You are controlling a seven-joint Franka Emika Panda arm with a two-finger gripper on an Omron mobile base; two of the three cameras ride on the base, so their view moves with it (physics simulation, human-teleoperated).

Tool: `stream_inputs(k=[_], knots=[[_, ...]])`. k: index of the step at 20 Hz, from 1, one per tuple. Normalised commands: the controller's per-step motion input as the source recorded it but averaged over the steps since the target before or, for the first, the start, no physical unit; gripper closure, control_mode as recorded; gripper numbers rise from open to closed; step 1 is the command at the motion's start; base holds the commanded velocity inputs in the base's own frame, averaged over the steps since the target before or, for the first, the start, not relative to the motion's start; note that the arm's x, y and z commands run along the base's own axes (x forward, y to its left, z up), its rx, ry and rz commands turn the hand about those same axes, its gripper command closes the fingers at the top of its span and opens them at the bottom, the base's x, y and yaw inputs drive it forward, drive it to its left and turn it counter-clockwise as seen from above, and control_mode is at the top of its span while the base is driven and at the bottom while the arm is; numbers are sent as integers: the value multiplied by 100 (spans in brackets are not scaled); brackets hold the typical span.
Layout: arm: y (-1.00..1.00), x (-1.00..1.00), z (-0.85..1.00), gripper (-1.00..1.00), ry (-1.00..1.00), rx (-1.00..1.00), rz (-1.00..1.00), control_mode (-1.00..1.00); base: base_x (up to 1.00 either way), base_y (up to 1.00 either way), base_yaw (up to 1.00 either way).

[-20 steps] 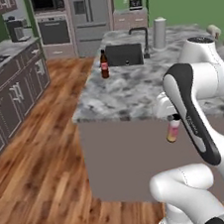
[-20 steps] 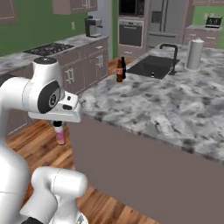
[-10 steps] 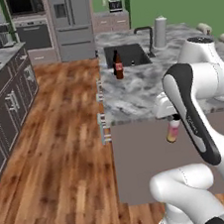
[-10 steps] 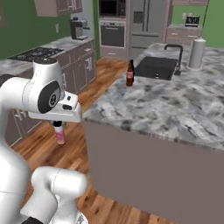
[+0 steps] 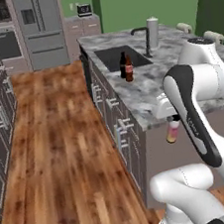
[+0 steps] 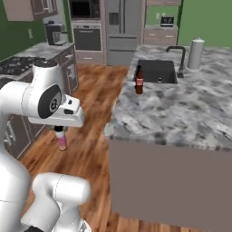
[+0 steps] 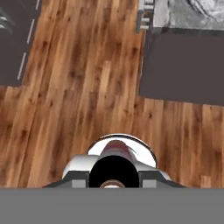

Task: Place the large bottle from the dining counter next to the other large bottle outside the sink, and place the small bottle from the dining counter next to the other small bottle inside the sink.

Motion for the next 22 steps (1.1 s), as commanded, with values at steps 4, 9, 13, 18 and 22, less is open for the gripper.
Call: stream_inputs(k=[4,9,13,18,22], knots=[[0,0,0,100,0,0,0,100,86,100,-48],[0,0,0,100,0,0,0,100,81,100,-41],[0,0,0,100,0,0,0,100,67,100,-39],[0,0,0,100,0,0,0,100,65,100,-43],[0,0,0,100,0,0,0,100,58,100,-49]])
